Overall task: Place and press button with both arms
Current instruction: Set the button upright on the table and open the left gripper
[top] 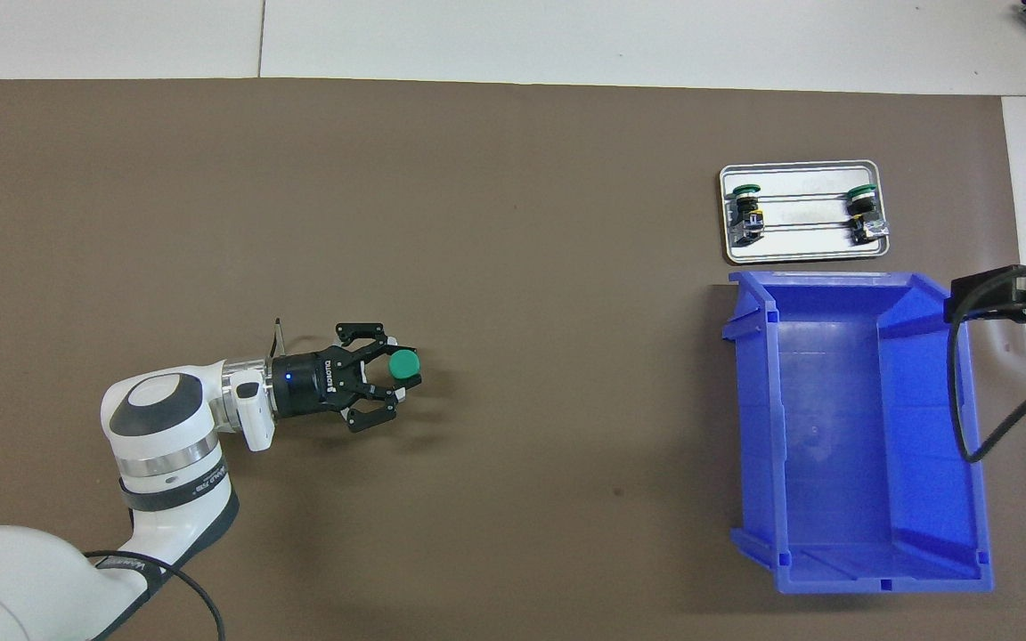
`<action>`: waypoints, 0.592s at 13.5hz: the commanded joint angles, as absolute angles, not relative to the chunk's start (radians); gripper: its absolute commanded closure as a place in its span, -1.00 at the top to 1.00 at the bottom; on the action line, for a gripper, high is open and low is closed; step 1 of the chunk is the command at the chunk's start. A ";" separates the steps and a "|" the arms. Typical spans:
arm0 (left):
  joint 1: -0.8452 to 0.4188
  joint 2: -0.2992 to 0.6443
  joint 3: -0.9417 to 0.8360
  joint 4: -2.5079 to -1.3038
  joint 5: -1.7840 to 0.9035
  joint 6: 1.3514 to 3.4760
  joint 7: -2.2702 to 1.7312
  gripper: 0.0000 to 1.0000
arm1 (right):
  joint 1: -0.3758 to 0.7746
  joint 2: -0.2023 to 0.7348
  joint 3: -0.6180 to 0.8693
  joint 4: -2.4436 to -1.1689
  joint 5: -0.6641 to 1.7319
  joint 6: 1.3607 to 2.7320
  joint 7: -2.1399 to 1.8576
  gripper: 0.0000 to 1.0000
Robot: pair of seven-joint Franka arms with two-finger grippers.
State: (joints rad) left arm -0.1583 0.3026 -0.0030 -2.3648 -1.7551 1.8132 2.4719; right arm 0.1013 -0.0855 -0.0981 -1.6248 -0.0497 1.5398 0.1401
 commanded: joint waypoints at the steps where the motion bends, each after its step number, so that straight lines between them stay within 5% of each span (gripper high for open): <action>1: -0.118 0.348 0.002 -2.362 -1.784 1.728 2.545 -0.65 | 0.094 -0.101 -0.092 -1.646 -0.034 1.551 0.120 1.00; 6: -0.130 0.350 0.002 -2.401 -1.783 1.730 2.579 -0.51 | 0.094 -0.101 -0.092 -1.646 -0.034 1.551 0.120 1.00; 7: -0.138 0.348 0.002 -2.401 -1.784 1.732 2.579 -0.10 | 0.094 -0.101 -0.092 -1.646 -0.032 1.551 0.120 1.00; 8: -0.144 0.348 -0.002 -2.401 -1.784 1.729 2.579 0.05 | 0.094 -0.101 -0.092 -1.646 -0.034 1.551 0.120 1.00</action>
State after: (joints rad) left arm -0.1306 0.3551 -0.0030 -2.3747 -1.7666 1.7427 2.5461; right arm 0.1013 -0.0855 -0.0981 -1.6248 -0.0497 1.5398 0.1401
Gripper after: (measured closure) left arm 0.555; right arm 0.000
